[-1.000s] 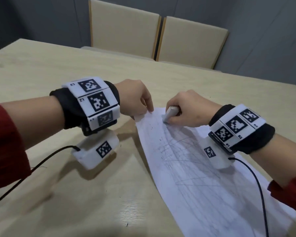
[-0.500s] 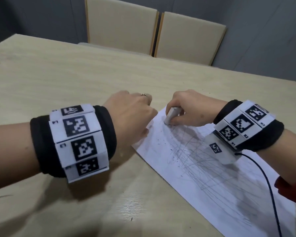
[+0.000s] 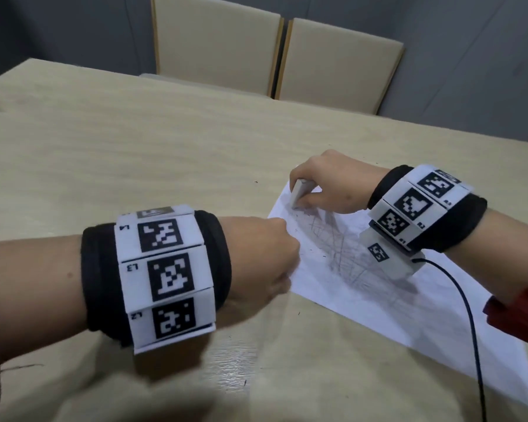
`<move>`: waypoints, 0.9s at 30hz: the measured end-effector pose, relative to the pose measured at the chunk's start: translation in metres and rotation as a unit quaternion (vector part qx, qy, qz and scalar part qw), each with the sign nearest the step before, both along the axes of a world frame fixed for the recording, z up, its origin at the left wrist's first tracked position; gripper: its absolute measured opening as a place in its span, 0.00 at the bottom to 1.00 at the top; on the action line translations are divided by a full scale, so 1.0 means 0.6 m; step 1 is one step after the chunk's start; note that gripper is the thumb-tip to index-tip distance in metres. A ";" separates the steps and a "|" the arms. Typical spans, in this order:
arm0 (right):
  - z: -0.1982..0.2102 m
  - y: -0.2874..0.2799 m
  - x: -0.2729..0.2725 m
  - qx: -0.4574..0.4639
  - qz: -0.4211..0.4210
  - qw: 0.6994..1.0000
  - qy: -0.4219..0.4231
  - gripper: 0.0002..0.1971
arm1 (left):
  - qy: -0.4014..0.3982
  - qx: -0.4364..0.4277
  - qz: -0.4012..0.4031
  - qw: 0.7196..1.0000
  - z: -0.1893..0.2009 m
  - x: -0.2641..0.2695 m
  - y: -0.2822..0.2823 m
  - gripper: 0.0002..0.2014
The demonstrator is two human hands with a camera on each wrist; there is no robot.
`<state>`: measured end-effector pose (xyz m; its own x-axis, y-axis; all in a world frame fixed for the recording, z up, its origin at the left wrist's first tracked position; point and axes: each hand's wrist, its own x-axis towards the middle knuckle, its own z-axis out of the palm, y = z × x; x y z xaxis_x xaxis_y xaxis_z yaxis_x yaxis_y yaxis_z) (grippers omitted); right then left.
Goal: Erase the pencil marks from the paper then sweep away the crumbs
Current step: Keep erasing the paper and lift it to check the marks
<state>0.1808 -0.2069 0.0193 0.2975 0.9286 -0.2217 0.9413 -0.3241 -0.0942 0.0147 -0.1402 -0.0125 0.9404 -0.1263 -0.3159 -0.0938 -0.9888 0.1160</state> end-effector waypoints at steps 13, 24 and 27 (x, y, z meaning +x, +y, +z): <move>-0.010 -0.010 -0.039 0.070 -0.032 0.994 0.075 0.05 | -0.026 0.012 0.056 0.998 0.012 0.012 0.020 0.14; -0.012 -0.036 -0.030 0.056 -0.018 0.996 0.059 0.08 | 0.046 0.025 0.107 0.993 0.004 0.022 0.061 0.64; -0.011 -0.031 -0.030 0.077 -0.010 0.995 0.064 0.05 | 0.066 0.051 0.109 0.991 0.006 0.026 0.059 0.67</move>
